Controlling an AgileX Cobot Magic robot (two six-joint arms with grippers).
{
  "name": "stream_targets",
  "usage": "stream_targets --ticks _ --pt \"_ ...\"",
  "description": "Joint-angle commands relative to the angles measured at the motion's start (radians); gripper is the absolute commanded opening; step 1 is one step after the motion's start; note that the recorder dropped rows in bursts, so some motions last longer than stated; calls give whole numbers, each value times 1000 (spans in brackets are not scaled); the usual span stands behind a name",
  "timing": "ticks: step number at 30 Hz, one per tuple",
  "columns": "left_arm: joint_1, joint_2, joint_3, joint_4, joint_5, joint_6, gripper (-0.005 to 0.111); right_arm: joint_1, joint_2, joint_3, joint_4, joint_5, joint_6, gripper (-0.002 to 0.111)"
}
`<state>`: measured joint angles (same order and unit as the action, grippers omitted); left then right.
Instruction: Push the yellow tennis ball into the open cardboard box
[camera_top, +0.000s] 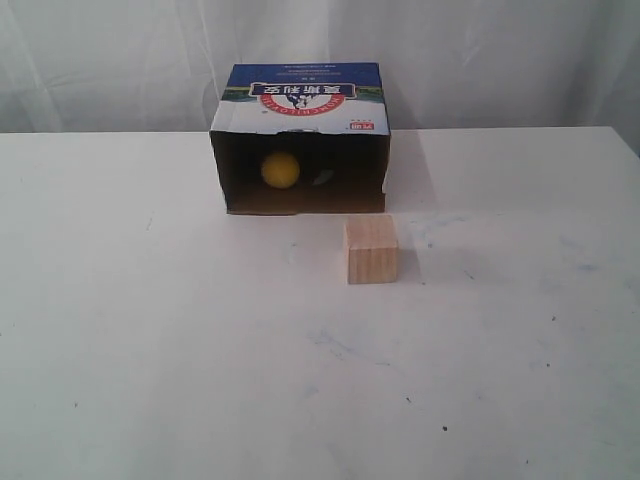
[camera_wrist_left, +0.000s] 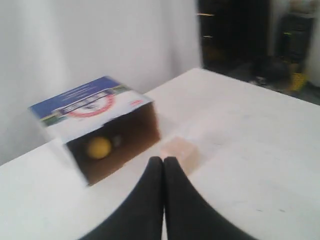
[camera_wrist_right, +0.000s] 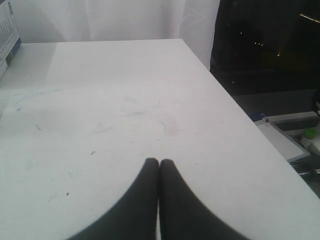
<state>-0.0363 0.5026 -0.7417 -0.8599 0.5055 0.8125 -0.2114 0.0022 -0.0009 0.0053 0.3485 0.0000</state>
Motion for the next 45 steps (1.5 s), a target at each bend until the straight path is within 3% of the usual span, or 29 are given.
stream_targets --ticks 1,3,5,7,13,20,22,28,29,30,32,33,38,45 --pt "6 -2 -52 544 -191 -596 0 -4 -2 1 2 -4 5 0" --pt "26 -2 -40 815 -224 -865 0 -4 -2 1 2 -4 5 0" --pt "52 -2 1 992 -229 -1085 0 -4 -2 1 0 -4 0 0" --pt "74 -2 47 1075 -229 -1205 0 -4 -2 1 0 -4 0 0" --pt "140 -2 296 1079 -340 -1216 0 -4 -2 1 0 -4 0 0" --pt "144 -106 681 1076 -848 -1232 0 -4 -2 1 0 -4 0 0" --pt "144 -159 742 1060 -988 -1238 0 -4 -2 1 2 -4 0 0" --pt "223 -361 742 959 -808 -1200 0 -4 -2 1 2 -4 23 0" --pt "247 -400 742 944 -728 -1200 0 -4 -2 1 2 -4 23 0" --pt "287 -475 742 942 -505 -1200 0 -4 -2 1 2 -4 23 0" --pt "317 -503 742 938 -216 -1195 0 -4 -2 1 2 -4 23 0" --pt "326 -503 742 950 -177 -1184 0 -4 -2 1 2 -4 23 0" --pt "332 -503 742 952 -166 -1059 0 -4 -2 1 2 -6 23 0" --pt "332 -503 742 952 -163 -1059 0 -4 -2 1 2 -6 23 0"
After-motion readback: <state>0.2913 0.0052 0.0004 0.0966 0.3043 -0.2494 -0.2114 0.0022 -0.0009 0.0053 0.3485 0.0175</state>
